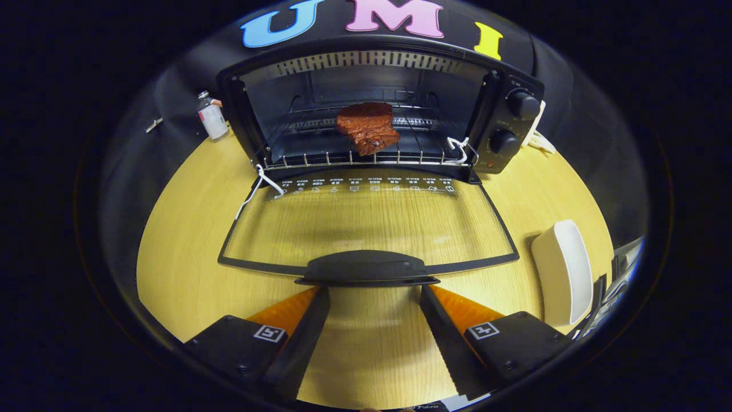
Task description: Open the toaster oven, put the food inside, and close the toaster oven door.
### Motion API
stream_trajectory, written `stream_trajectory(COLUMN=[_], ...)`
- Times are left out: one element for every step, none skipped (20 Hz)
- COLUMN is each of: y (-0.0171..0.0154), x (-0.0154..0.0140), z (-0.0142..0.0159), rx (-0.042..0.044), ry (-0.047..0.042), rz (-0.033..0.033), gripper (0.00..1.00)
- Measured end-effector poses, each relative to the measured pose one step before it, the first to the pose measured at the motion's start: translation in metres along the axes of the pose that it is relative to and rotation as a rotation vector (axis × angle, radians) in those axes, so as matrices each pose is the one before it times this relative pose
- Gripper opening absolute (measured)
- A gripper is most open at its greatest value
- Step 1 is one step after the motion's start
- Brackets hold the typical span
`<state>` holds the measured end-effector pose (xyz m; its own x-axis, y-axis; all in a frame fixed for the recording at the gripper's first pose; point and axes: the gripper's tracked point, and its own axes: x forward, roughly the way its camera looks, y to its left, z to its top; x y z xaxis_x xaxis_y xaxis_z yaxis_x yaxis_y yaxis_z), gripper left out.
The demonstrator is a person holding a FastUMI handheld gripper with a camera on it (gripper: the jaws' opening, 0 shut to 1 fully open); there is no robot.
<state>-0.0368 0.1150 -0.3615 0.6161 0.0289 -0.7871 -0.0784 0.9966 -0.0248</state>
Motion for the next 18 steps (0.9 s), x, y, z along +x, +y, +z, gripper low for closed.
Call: stream_trajectory(y=[0.0014,0.00023,-0.0006,-0.00011,0.00041,0.00078,0.00022,0.00052,0.00039,0.00065,0.00107,0.00046,0.00043,0.00048,0.00131,0.0008,0.00143,0.00154], x=[-0.00274,-0.00258,-0.00241,-0.00311,-0.00424,-0.00375,-0.00343,-0.0051,-0.00395,-0.00425,-0.00339,-0.00255,-0.00235,-0.00419,-0.00474,-0.00218,-0.00177,-0.0014], z=[0.00229,0.00199,0.00082,0.0018,0.00238,0.00257,0.00305,0.00298,0.00354,0.00336,0.00291,0.00339,0.00474,0.00508,0.00655,0.00703,0.00829,0.00887], rx=[0.02268,0.00519,-0.00603,-0.00086,0.00415,0.0045,-0.00087,-0.00281,0.00285,0.00744,0.00919,0.0059,0.00236,0.00031,0.00307,0.00832,0.0142,0.01646], ry=[-0.00212,-0.00202,-0.00007,-0.00877,-0.00955,-0.01371,-0.01322,-0.01545,-0.00994,-0.00694,-0.00748,-0.00735,-0.0128,-0.01718,-0.01828,-0.02263,-0.02371,-0.02447], rz=[0.00214,0.00447,0.00438,0.00549,0.00581,0.00533,0.00391,0.00478,0.00501,0.0069,0.00752,0.0066,0.00484,0.00443,0.00504,0.00638,0.00665,0.00725], gripper=[0.99,0.99,0.99,0.98,0.99,0.98,0.99,0.98,0.98,0.98,0.99,0.99,0.99,0.99,0.99,0.99,0.99,0.99])
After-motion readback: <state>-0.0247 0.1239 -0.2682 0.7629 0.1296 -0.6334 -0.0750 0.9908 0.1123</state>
